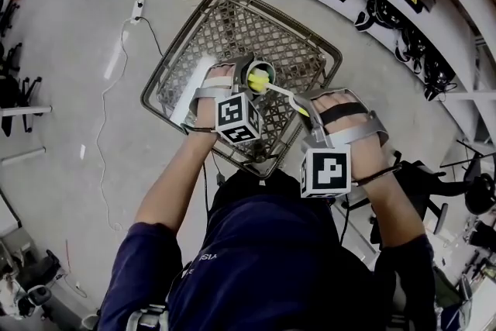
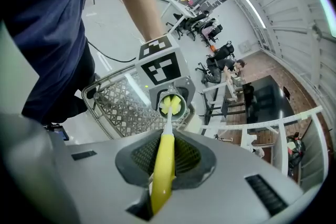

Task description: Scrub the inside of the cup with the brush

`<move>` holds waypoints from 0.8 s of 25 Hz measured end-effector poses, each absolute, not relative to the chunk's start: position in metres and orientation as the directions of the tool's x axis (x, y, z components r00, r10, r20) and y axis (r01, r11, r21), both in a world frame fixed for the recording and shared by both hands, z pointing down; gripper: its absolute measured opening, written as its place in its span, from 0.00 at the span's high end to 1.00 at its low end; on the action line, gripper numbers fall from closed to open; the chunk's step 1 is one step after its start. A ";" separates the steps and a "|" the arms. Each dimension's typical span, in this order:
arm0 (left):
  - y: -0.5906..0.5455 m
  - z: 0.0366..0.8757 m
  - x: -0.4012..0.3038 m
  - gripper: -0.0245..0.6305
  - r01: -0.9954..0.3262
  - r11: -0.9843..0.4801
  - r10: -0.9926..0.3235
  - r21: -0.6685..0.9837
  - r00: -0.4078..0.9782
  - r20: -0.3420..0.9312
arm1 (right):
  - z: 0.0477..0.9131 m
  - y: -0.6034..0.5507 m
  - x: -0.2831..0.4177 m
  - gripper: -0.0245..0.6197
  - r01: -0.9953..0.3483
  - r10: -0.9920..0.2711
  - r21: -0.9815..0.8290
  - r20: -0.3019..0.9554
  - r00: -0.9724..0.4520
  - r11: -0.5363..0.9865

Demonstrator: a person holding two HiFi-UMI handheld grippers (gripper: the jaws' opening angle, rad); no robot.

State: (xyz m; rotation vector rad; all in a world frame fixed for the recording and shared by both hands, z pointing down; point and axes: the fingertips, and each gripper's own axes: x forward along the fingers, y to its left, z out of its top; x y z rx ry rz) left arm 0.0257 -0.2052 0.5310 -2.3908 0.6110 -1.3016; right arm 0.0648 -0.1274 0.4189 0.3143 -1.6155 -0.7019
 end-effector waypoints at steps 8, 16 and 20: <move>-0.223 0.529 -0.003 0.37 -0.400 -0.831 -0.550 -0.387 0.478 0.685 | 0.407 -0.134 0.085 0.91 -0.129 -0.533 0.521 0.784 -0.318 0.844; -0.240 0.506 -0.040 0.37 -0.675 -0.736 -0.575 -0.051 0.584 0.573 | 0.380 -0.147 0.102 0.91 -0.585 -0.624 0.283 0.570 -0.535 0.760; -0.231 0.511 -0.041 0.37 -0.695 -0.719 -0.579 0.014 0.611 0.540 | 0.376 -0.155 0.110 0.91 -0.726 -0.674 0.101 0.477 -0.565 0.680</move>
